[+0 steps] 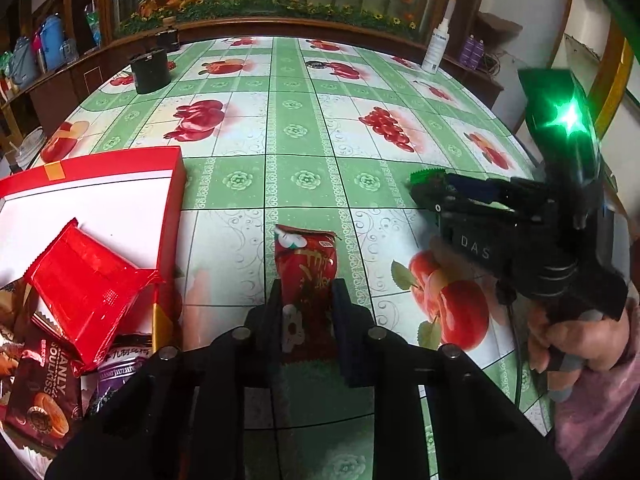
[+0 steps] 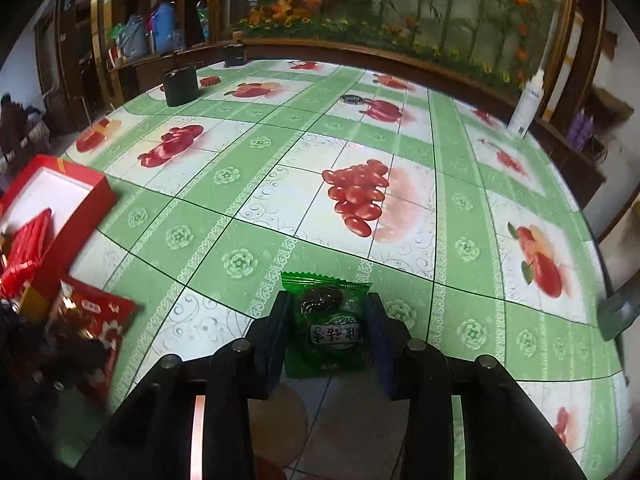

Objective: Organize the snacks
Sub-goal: 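Carry red-white packet into tray with left tool while right tool carries green packet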

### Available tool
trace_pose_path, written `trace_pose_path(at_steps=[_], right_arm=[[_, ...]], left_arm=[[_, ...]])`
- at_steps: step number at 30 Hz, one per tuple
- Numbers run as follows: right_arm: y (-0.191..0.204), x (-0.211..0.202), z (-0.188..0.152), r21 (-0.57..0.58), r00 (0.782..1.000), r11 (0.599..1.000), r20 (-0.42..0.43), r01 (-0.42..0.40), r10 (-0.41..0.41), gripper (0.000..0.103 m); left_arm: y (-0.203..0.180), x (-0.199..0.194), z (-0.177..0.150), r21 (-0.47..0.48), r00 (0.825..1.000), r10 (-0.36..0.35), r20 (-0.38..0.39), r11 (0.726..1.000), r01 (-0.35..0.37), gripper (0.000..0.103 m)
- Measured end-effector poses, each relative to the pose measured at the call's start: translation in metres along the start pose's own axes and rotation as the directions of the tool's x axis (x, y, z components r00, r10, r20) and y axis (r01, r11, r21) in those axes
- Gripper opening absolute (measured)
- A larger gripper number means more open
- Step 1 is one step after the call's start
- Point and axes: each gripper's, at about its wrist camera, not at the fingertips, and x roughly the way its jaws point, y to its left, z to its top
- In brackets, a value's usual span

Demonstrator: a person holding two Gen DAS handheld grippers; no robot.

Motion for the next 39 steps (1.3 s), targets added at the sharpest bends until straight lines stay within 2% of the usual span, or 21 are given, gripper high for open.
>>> trace_pose_path(at_steps=[4,10,14,19,24,27,32,35,39], right_arm=[[-0.018,-0.002,-0.002,0.082,0.999,0.996,-0.012,-0.039,0.040,0.037],[-0.041,-0.012,-0.001,0.228,0.978,0.951,0.030,-0.207,0.205,0.037],[-0.046,-0.012,-0.004,0.277,0.961,0.921,0.037,-0.274,0.275,0.036],[-0.039,-0.015,-0.007,0.284,0.942,0.900,0.046,-0.330,0.331,0.036],[-0.030,-0.021,-0.011,0.296,0.909,0.861,0.085,-0.413,0.407,0.036],[-0.021,-0.026,-0.013,0.292,0.899,0.851,0.106,-0.437,0.425,0.036],[-0.002,-0.038,-0.014,0.263,0.867,0.826,0.164,-0.499,0.471,0.036],[0.013,-0.044,-0.012,0.240,0.841,0.806,0.186,-0.541,0.509,0.036],[0.045,-0.052,-0.003,0.197,0.792,0.769,0.212,-0.608,0.572,0.036]], left_arm=[[0.000,-0.006,-0.002,-0.007,1.000,-0.014,0.010,1.000,0.014,0.016],[-0.005,-0.013,-0.005,0.006,0.999,-0.036,0.023,0.999,0.036,0.012],[-0.008,-0.020,-0.006,0.011,0.997,-0.058,0.042,0.998,0.057,0.008],[-0.008,-0.029,-0.008,0.013,0.995,-0.075,0.061,0.997,0.075,0.007],[-0.004,-0.039,-0.011,0.002,0.992,-0.091,0.082,0.996,0.092,0.006],[0.004,-0.051,-0.012,-0.016,0.989,-0.099,0.107,0.995,0.102,0.006],[0.020,-0.076,-0.015,-0.044,0.981,-0.107,0.159,0.992,0.115,0.006],[0.034,-0.090,-0.017,-0.073,0.977,-0.101,0.187,0.991,0.116,0.006],[0.056,-0.114,-0.020,-0.112,0.968,-0.057,0.244,0.990,0.086,0.006]])
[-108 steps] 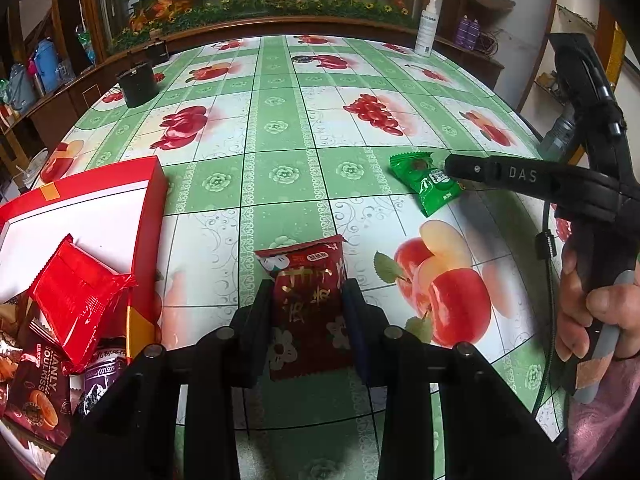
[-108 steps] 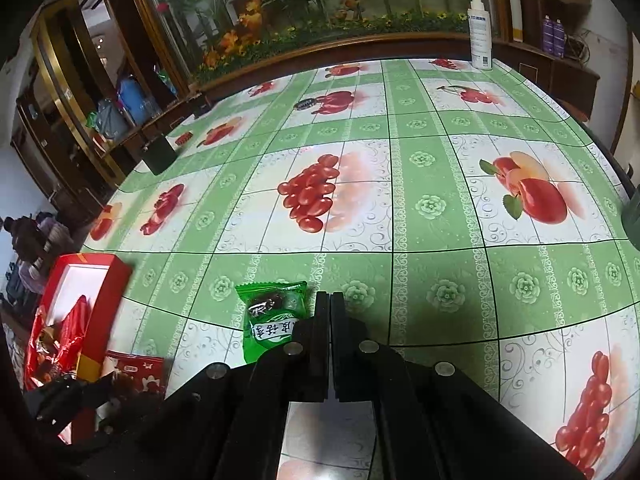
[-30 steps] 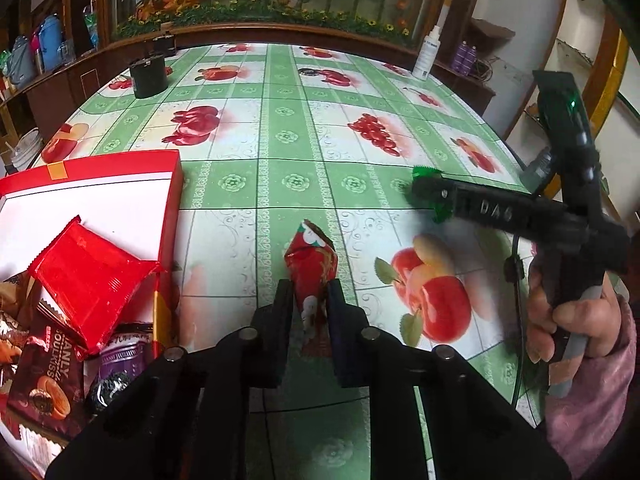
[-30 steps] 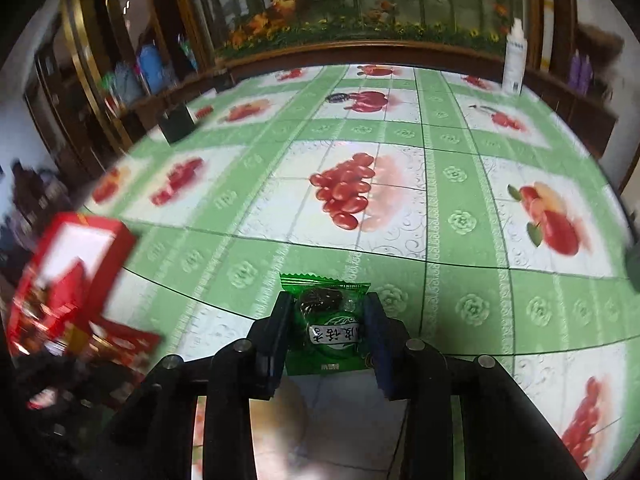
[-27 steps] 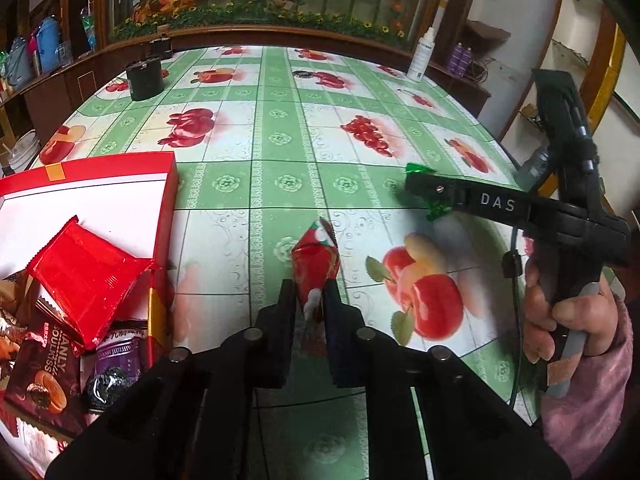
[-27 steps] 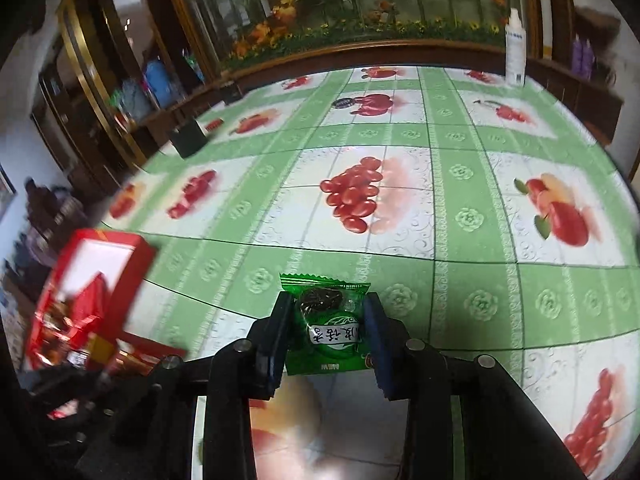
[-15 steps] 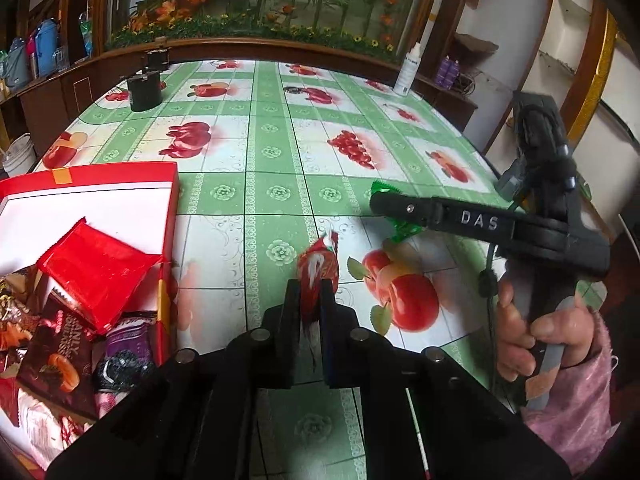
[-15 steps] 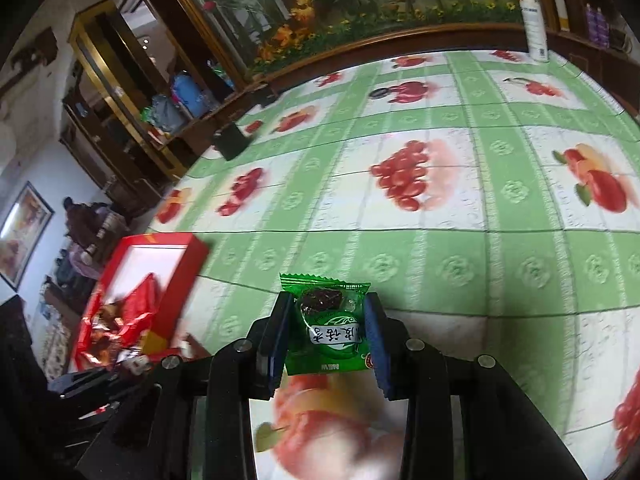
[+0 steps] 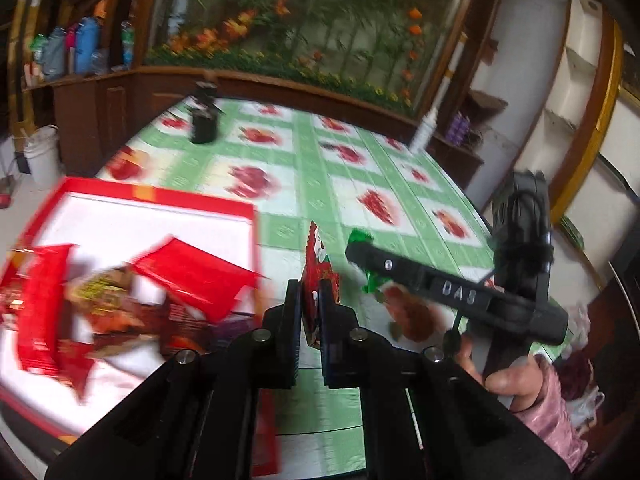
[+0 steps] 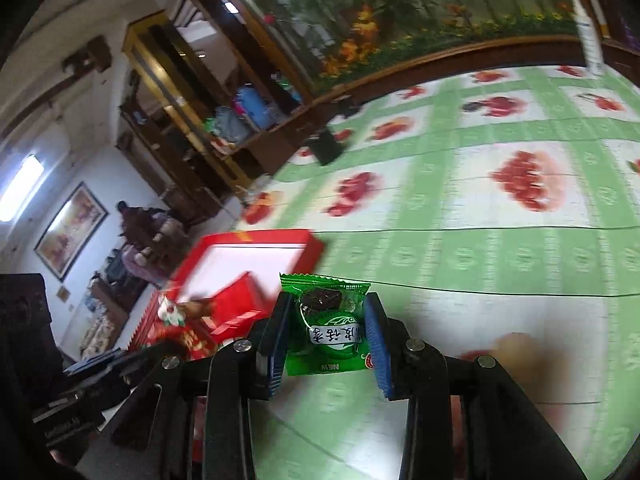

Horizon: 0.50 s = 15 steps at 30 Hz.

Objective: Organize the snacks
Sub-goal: 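Carry red-white packet into tray with left tool while right tool carries green packet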

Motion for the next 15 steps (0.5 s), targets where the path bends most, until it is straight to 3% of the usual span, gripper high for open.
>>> trace_pose_path(at_steps=[7,15], right_arm=[[0.058,0.042,-0.007,-0.094,0.996,0.992,-0.055,-0.080,0.075,0.036],[0.105,0.069,-0.026,-0.213,0.988,0.968,-0.109,-0.131,0.110,0.037]], left_arm=[[0.048,-0.027,0.008,-0.067,0.985,0.157,0.075,0.986,-0.152,0.006],[0.075,-0.022,0.001,-0.095,0.960,0.271,0.067,0.960,-0.264,0.006]])
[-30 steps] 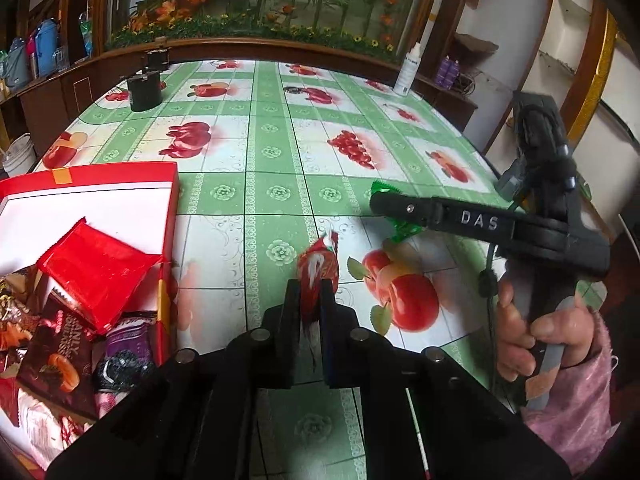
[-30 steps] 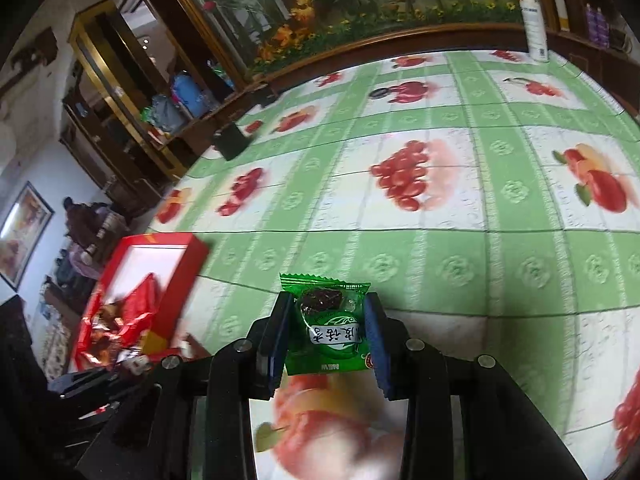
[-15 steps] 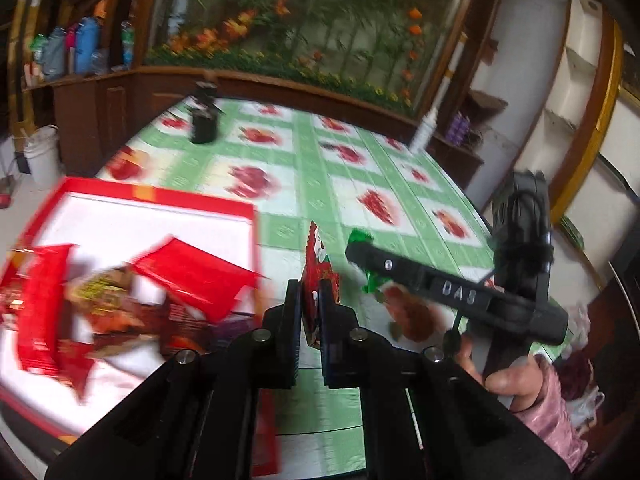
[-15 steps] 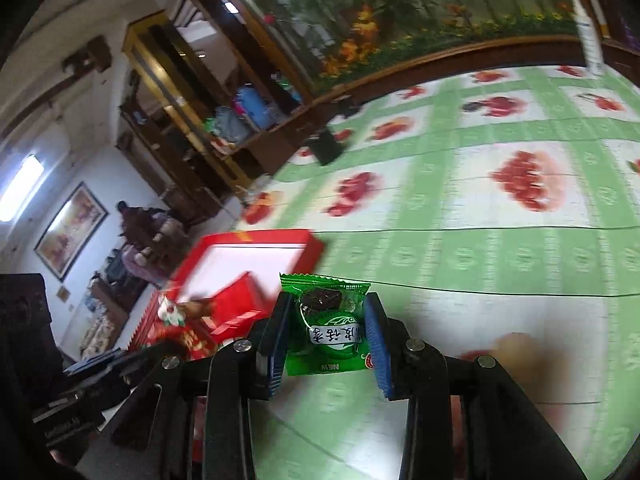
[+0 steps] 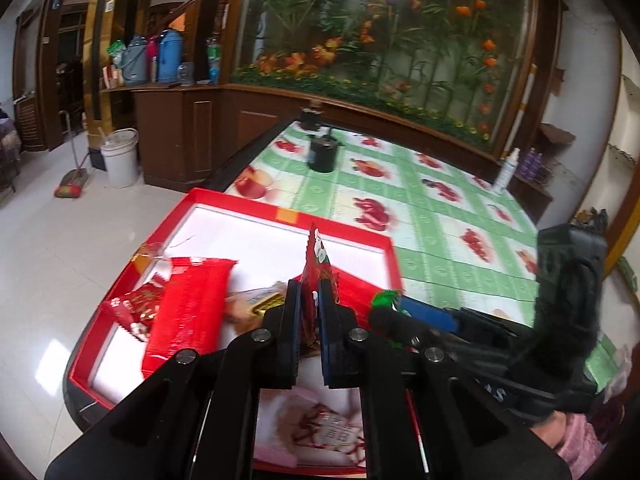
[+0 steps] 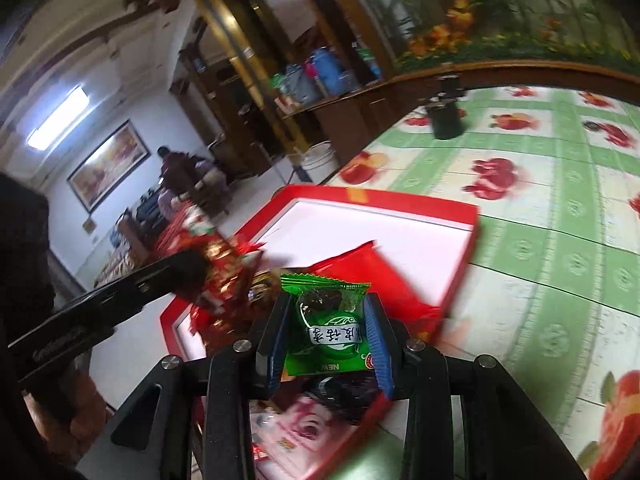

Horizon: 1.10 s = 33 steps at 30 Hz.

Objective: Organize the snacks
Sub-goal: 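Carry red-white packet into tray with left tool while right tool carries green packet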

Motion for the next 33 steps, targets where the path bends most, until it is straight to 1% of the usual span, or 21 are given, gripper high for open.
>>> trace_pose_path(at_steps=[4,6,8,10,11,12,13,14,15,17,19,21,23,26,29,31,33], right_arm=[[0.011,0.005,-0.006,-0.053,1.000,0.998,-0.012,0.017,-0.018,0.039],[0.012,0.003,-0.007,-0.050,1.000,0.999,-0.005,0.013,-0.013,0.040],[0.013,-0.002,-0.009,-0.057,1.000,0.998,0.012,0.029,-0.029,0.045],[0.013,-0.006,-0.010,-0.065,0.998,0.997,0.030,0.050,-0.048,0.061],[0.013,-0.007,-0.010,-0.069,0.998,0.996,0.039,0.053,-0.051,0.062],[0.013,-0.009,-0.009,-0.072,0.998,0.996,0.046,0.057,-0.053,0.062],[0.012,-0.010,-0.008,-0.072,0.997,0.995,0.050,0.062,-0.059,0.062],[0.011,-0.011,-0.008,-0.071,0.996,0.995,0.054,0.070,-0.066,0.062],[0.010,-0.012,-0.007,-0.069,0.996,0.995,0.058,0.078,-0.074,0.062],[0.008,-0.016,-0.007,-0.067,0.992,0.993,0.082,0.102,-0.096,0.062],[0.005,-0.019,-0.006,-0.067,0.988,0.990,0.105,0.123,-0.115,0.062],[0.005,-0.023,-0.006,-0.068,0.984,0.988,0.121,0.137,-0.128,0.062],[0.005,-0.029,-0.008,-0.063,0.980,0.987,0.142,0.151,-0.140,0.062],[0.004,-0.036,-0.010,-0.047,0.975,0.985,0.152,0.168,-0.160,0.062],[0.010,-0.046,-0.019,-0.029,0.973,0.984,0.158,0.174,-0.167,0.062],[0.019,-0.053,-0.027,-0.032,0.970,0.982,0.168,0.184,-0.176,0.066],[0.031,-0.061,-0.034,-0.051,0.966,0.977,0.171,0.206,-0.195,0.068]], left_arm=[[-0.002,0.003,-0.005,0.016,0.999,0.042,-0.005,0.999,-0.042,0.006],[-0.004,0.003,-0.009,0.033,0.997,0.082,0.000,0.996,-0.082,0.006],[-0.007,0.001,-0.014,0.051,0.990,0.142,0.013,0.988,-0.143,0.007],[-0.008,0.000,-0.017,0.064,0.983,0.185,0.023,0.981,-0.186,0.007],[-0.008,-0.001,-0.018,0.070,0.979,0.201,0.029,0.977,-0.203,0.011],[-0.007,-0.002,-0.019,0.069,0.976,0.216,0.030,0.973,-0.218,0.022],[-0.006,-0.002,-0.020,0.065,0.973,0.231,0.029,0.970,-0.232,0.029],[-0.005,-0.004,-0.020,0.059,0.972,0.234,0.033,0.970,-0.235,0.044],[-0.004,-0.007,-0.020,0.052,0.970,0.239,0.040,0.969,-0.241,0.056],[-0.004,-0.015,-0.021,0.046,0.963,0.261,0.069,0.963,-0.264,0.063],[-0.006,-0.023,-0.020,0.049,0.955,0.279,0.098,0.957,-0.284,0.065],[-0.008,-0.029,-0.020,0.051,0.952,0.286,0.111,0.955,-0.293,0.077],[-0.009,-0.037,-0.022,0.045,0.948,0.291,0.131,0.953,-0.299,0.081],[-0.013,-0.045,-0.024,0.053,0.942,0.303,0.147,0.948,-0.313,0.081],[-0.018,-0.054,-0.026,0.055,0.937,0.311,0.157,0.945,-0.323,0.081],[-0.022,-0.060,-0.027,0.052,0.934,0.316,0.164,0.943,-0.328,0.083],[-0.027,-0.069,-0.029,0.053,0.932,0.316,0.177,0.943,-0.330,0.084]])
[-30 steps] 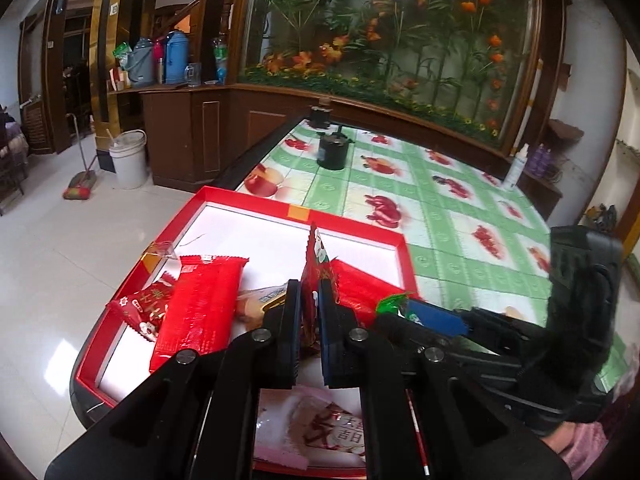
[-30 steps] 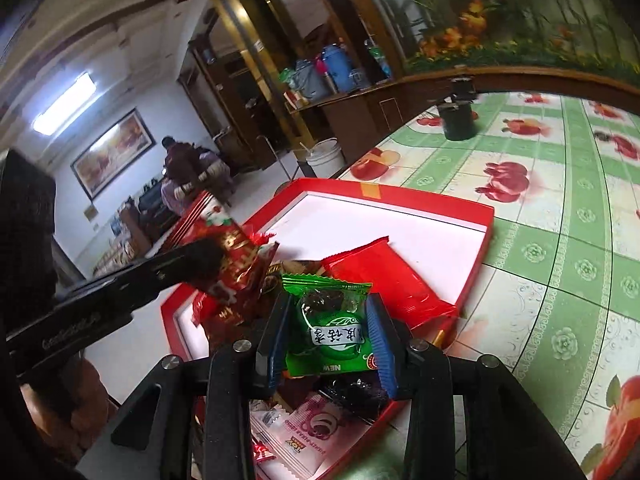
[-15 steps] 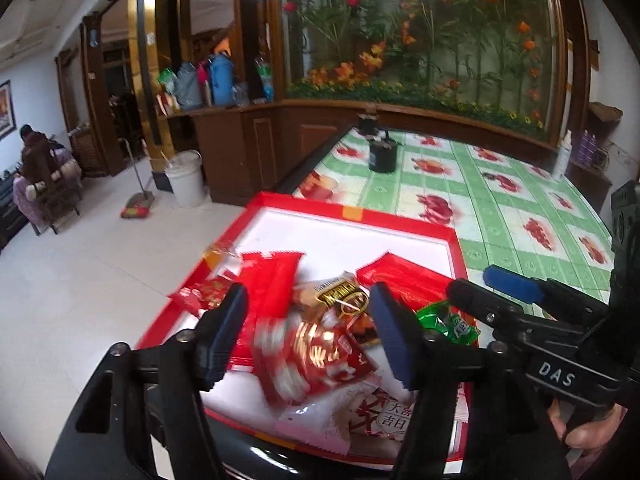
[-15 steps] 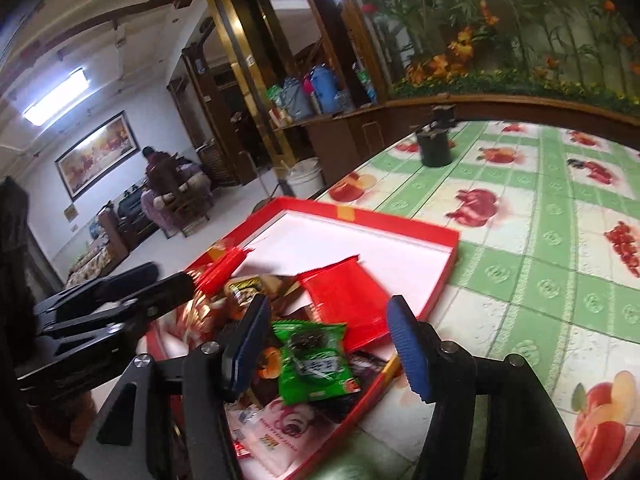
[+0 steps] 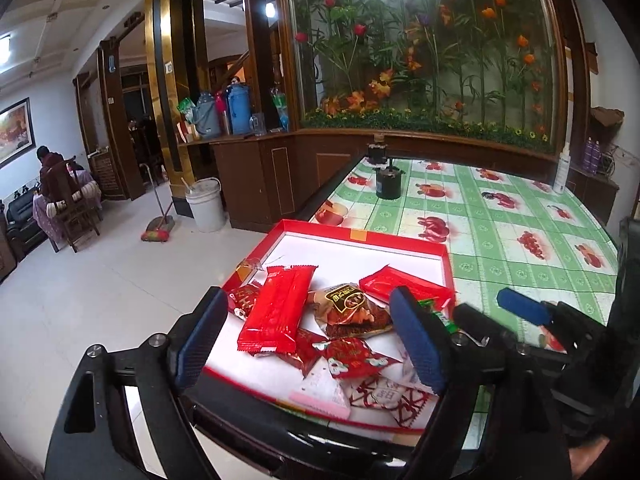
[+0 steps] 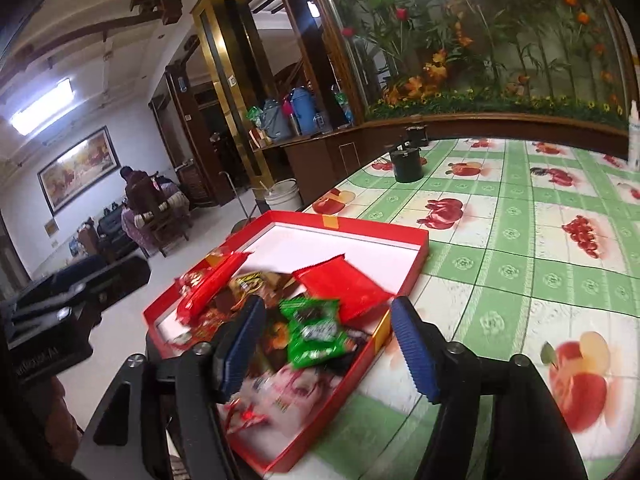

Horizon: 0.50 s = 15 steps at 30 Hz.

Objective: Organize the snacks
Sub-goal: 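Carry red-white packet into tray with left tool while right tool carries green packet, then release green packet into tray with right tool and withdraw both tools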

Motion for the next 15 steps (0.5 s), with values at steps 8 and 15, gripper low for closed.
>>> trace_pose_path(at_steps=[8,15], right_arm=[[0.023,-0.057,-0.008,-0.009,0.996,0.999,0.073,0.048,-0.047,0.072],[0.031,-0.112,-0.019,0.025,0.985,0.996,0.149,0.082,-0.085,0.076]], left_arm=[[0.001,-0.042,-0.008,0.012,0.998,0.020,0.060,1.000,-0.021,0.088],[0.009,-0.076,-0.020,0.024,0.995,0.010,0.095,1.000,-0.012,0.103]])
